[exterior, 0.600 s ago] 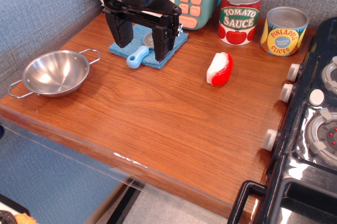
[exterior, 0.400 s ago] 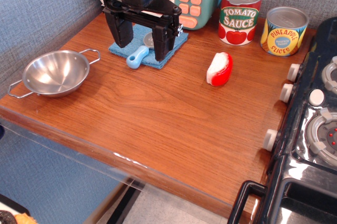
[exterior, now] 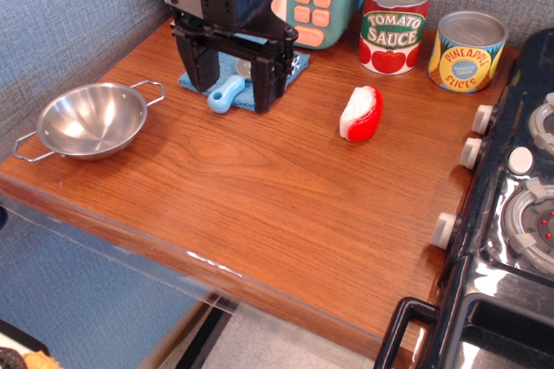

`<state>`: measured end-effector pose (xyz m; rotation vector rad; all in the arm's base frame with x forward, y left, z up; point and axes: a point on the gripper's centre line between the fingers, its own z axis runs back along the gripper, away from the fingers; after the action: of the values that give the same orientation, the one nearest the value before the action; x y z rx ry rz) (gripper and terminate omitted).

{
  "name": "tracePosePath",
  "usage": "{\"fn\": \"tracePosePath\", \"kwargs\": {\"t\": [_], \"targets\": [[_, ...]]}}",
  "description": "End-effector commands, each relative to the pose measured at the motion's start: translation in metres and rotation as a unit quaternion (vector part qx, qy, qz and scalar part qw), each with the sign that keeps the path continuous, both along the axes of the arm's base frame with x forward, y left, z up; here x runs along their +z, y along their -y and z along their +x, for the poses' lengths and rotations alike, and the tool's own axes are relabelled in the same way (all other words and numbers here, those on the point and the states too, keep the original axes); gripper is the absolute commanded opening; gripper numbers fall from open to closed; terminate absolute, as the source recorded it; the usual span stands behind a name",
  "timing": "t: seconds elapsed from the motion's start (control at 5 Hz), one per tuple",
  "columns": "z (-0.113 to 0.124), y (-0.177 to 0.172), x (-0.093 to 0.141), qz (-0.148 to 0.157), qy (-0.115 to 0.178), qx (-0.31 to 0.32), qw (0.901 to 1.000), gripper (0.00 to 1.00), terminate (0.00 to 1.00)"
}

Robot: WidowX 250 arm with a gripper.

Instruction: Move the blue scoop to the front right of the table

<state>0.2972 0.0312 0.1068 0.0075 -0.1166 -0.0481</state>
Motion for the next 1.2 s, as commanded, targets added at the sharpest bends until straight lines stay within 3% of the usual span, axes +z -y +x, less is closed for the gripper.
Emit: {"fn": "tracePosePath", "kwargs": {"t": [0.0, 0.2, 0.4, 1.0], "targets": [[0.042, -0.036, -0.013, 0.026, 0.020, 0.013, 0.9994, 1.00, 0.00], [0.075, -0.063, -0.044, 0.024, 0.008, 0.024, 0.9994, 1.00, 0.00], [0.090, -0.071, -0.056, 0.015, 0.018, 0.040, 0.9989, 1.00, 0.00], [0.103, -0.071, -0.061, 0.016, 0.025, 0.036, 0.9989, 1.00, 0.00]]}}
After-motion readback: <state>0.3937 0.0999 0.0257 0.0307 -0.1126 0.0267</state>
